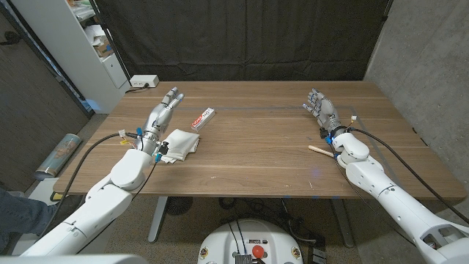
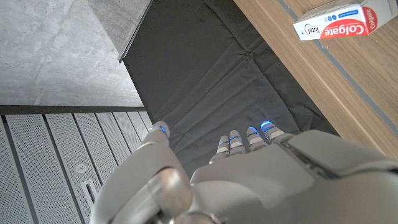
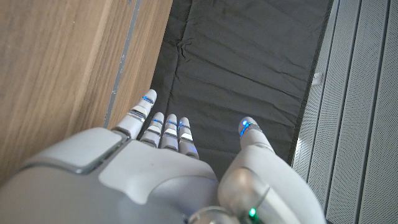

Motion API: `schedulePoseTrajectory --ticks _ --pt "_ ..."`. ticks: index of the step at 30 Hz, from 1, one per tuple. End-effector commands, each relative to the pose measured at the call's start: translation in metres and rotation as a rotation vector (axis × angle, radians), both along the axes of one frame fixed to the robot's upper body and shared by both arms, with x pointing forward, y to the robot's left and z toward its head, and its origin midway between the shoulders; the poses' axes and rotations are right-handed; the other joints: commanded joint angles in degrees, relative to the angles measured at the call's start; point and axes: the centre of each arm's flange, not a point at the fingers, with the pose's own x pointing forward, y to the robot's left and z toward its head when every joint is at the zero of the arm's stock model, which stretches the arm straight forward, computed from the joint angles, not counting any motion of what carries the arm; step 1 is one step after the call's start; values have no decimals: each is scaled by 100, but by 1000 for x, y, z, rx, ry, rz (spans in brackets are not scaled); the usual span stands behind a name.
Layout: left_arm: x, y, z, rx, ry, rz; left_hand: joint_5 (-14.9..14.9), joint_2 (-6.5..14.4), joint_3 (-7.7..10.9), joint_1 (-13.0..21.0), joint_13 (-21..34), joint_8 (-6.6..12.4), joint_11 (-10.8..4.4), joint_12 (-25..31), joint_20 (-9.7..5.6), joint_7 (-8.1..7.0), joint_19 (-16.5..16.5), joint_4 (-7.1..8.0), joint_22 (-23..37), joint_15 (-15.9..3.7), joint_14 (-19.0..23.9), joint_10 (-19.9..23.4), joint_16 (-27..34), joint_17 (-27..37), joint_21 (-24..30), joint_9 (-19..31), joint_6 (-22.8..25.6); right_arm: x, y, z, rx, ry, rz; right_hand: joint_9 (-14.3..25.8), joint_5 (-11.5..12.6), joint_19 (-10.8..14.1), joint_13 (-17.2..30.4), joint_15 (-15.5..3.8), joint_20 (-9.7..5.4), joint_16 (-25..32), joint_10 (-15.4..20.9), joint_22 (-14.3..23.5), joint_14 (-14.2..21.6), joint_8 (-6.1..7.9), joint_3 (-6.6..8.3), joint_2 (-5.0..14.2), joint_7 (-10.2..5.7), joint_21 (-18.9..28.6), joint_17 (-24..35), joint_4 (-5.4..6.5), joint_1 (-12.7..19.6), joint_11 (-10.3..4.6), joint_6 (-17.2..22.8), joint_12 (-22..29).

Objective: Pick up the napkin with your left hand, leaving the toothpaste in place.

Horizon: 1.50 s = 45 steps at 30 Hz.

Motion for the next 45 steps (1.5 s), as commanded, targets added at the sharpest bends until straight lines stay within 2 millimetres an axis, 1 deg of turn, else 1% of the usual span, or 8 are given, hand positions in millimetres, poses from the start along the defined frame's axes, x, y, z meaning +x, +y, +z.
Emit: schedulePoseTrajectory --ticks 1,4,18,25,34,37,45 --pt "-7 0 -1 27 -12 42 -10 72 5 14 -2 0 8 -4 32 6 -136 -41 20 2 16 -23 -4 8 -39 21 20 3 3 -1 1 2 4 -1 51 17 18 -12 24 29 25 31 8 5 -14 60 -13 52 7 -13 1 6 57 26" --pt "-7 0 -2 17 -13 25 -11 74 7 17 -2 0 10 -4 34 4 -135 -46 20 1 12 -21 -6 8 -43 21 23 3 3 -1 0 2 5 -1 52 17 17 -14 25 29 27 31 9 4 -16 60 -10 53 5 -13 -1 4 55 26" --pt "-15 -2 -1 67 -34 108 -12 86 13 33 -2 5 -8 -2 33 4 -134 -76 22 2 18 -5 -5 7 -70 21 49 3 1 1 -2 0 3 -2 52 16 17 -15 24 31 30 31 11 4 -25 63 -10 53 -3 -13 -11 11 58 27" --pt "-14 -1 -2 84 -16 109 -13 90 16 41 -2 5 -5 -6 33 -1 -128 -90 22 -3 8 -11 -10 7 -79 22 55 3 -1 -2 -2 6 1 -2 53 17 16 -15 24 31 25 31 14 4 -28 63 -7 53 -9 -18 -8 4 60 25" --pt "-18 4 2 115 -15 138 -13 93 19 51 -2 5 -30 -7 36 -6 -123 -108 23 4 7 -10 -11 6 -92 22 61 2 -1 0 -13 9 -7 -2 55 17 16 -16 21 29 26 31 10 3 -29 65 -12 54 -16 -23 -6 5 58 26" --pt "-19 5 2 124 -15 144 -13 95 20 54 -2 4 -11 -8 38 -9 -121 -114 23 1 10 -11 -9 6 -97 22 63 1 -1 1 -16 9 -9 -2 56 16 16 -13 26 29 28 31 10 3 -30 67 -12 53 -19 -24 -6 4 59 26" --pt "-21 10 5 144 -16 155 -12 99 23 63 -1 3 -22 -8 40 -16 -116 -133 24 -5 15 -6 -8 6 -110 23 68 -1 2 3 -25 11 -11 -2 56 17 16 -15 22 32 27 31 16 3 -34 71 -13 54 -22 -22 -14 5 60 26"
